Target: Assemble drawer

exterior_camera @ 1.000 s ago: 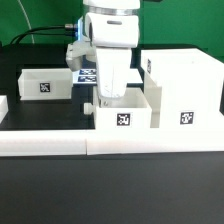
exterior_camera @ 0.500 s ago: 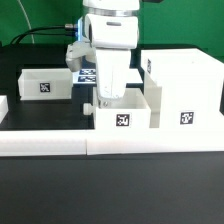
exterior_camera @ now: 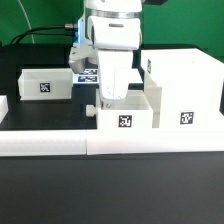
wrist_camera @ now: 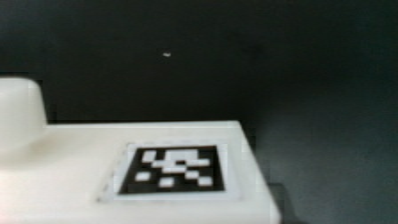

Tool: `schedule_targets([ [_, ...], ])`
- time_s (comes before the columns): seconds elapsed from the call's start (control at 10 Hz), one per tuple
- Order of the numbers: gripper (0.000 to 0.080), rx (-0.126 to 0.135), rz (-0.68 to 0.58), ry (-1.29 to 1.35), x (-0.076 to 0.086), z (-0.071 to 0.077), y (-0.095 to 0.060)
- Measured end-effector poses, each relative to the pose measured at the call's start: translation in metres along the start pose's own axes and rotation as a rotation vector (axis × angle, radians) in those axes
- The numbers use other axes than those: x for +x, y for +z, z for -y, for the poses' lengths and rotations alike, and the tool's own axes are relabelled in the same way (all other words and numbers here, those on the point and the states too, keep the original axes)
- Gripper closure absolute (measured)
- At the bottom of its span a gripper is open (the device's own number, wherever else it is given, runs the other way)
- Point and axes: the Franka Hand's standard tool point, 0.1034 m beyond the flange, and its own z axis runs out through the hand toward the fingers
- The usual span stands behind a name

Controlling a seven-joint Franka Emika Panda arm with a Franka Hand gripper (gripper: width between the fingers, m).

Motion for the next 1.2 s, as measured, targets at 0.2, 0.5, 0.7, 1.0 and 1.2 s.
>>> schedule_targets([
  [0.2, 0.0757, 0.001, -0.005, 0.015, 0.008, 0.0, 0.0],
  [0.5, 0.0757, 0.007, -0.007, 0.025, 0.013, 0.001, 0.0],
  [0.7, 0.0757, 0.007, -0.006, 0.03, 0.014, 0.001, 0.001],
  [1.0, 0.0757, 0.007, -0.005, 0.047, 0.012, 0.001, 0.001],
  [1.2, 0.0757, 0.007, -0.007, 0.047, 0.014, 0.003, 0.002],
])
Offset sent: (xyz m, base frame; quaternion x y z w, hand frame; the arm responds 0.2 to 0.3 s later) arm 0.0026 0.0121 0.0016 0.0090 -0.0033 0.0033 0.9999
